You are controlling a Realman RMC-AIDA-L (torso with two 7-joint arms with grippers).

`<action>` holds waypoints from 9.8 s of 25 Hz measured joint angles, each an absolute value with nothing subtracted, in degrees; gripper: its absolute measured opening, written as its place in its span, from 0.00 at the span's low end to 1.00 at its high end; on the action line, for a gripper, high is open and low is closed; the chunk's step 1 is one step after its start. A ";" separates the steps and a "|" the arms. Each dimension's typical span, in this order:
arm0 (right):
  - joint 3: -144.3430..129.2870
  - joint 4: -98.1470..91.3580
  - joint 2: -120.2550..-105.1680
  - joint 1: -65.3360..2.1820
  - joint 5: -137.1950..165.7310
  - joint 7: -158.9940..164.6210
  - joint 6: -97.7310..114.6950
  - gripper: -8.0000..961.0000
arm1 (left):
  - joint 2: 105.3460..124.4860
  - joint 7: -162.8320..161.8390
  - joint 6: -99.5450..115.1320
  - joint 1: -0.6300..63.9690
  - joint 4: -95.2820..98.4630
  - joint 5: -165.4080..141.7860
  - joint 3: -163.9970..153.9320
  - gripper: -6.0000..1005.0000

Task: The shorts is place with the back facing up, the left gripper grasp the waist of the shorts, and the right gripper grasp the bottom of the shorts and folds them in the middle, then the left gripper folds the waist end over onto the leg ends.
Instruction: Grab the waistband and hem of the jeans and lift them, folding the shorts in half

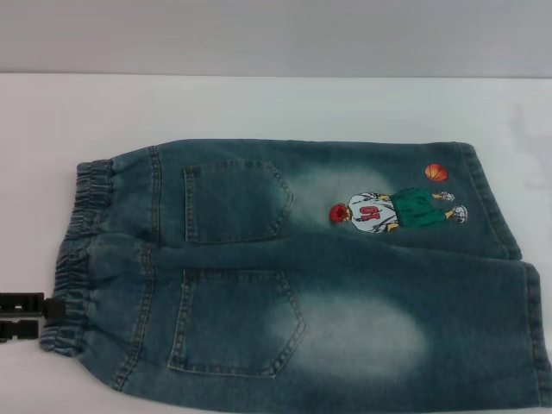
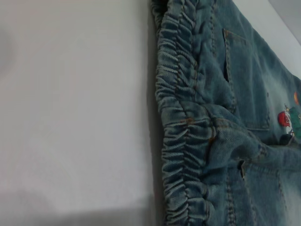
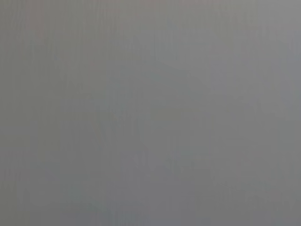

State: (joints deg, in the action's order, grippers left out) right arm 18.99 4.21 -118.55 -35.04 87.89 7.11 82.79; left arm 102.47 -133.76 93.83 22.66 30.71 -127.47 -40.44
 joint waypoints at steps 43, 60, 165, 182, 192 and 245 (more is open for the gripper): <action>18.98 3.95 -118.43 -35.68 87.75 7.12 81.91 0.61 | 101.53 -136.53 95.57 24.95 31.15 -128.22 -41.05 0.81; 18.99 3.96 -118.24 -35.51 87.71 7.12 81.91 0.61 | 101.78 -138.51 94.74 26.95 31.20 -131.07 -41.04 0.81; 18.85 3.95 -117.52 -35.42 87.69 7.72 80.51 0.61 | 102.42 -140.94 95.05 31.28 30.67 -138.38 -41.84 0.81; 18.87 3.95 -117.25 -35.24 87.50 7.74 79.83 0.61 | 102.82 -141.10 95.80 31.82 30.62 -138.34 -41.69 0.81; 18.93 3.85 -117.16 -35.65 87.45 7.73 78.96 0.61 | 102.83 -140.49 95.56 31.63 31.03 -138.34 -41.80 0.81; -23.10 -24.88 -111.65 -37.45 88.18 75.86 86.30 0.61 | 105.43 -137.18 88.45 29.89 31.99 -138.06 -36.64 0.05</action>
